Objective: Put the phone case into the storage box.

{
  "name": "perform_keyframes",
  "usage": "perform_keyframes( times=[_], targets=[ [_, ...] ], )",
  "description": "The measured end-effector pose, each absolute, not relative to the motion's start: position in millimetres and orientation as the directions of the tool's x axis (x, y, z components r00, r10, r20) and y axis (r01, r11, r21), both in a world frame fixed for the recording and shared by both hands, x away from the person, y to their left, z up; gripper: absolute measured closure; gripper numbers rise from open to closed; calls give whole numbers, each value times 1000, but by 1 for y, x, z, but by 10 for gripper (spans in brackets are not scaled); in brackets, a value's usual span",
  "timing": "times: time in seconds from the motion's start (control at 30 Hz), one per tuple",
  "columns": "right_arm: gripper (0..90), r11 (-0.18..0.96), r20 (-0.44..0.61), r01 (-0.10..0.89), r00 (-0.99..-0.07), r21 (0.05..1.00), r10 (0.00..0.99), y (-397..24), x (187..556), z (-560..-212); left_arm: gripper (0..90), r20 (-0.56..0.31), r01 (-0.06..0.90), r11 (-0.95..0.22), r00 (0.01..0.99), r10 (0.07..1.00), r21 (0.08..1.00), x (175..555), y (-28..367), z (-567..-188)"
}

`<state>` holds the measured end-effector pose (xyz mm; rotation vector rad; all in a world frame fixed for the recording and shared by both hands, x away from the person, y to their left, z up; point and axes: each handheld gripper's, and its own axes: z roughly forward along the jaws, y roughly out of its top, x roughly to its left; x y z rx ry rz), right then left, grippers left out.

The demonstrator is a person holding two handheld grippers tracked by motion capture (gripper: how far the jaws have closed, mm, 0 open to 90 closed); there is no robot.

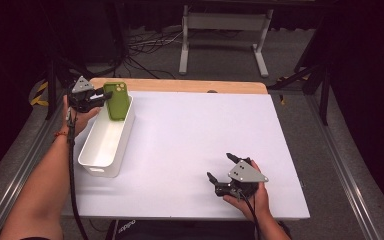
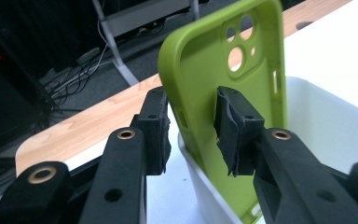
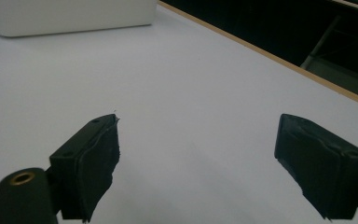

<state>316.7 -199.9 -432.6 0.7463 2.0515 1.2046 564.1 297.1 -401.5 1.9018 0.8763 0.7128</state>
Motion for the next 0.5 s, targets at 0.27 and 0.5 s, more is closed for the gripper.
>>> perform_keyframes(
  times=[0.27,0.5],
  targets=[
    [149,425,-247,138,-640,895,728,-197,314,-432,602,128,302,-352,570,812,886,563,297,-401],
    [149,420,-250,129,-636,898,730,-199,312,-429,546,127,297,-344,564,816,891,560,298,-397]
  ],
)
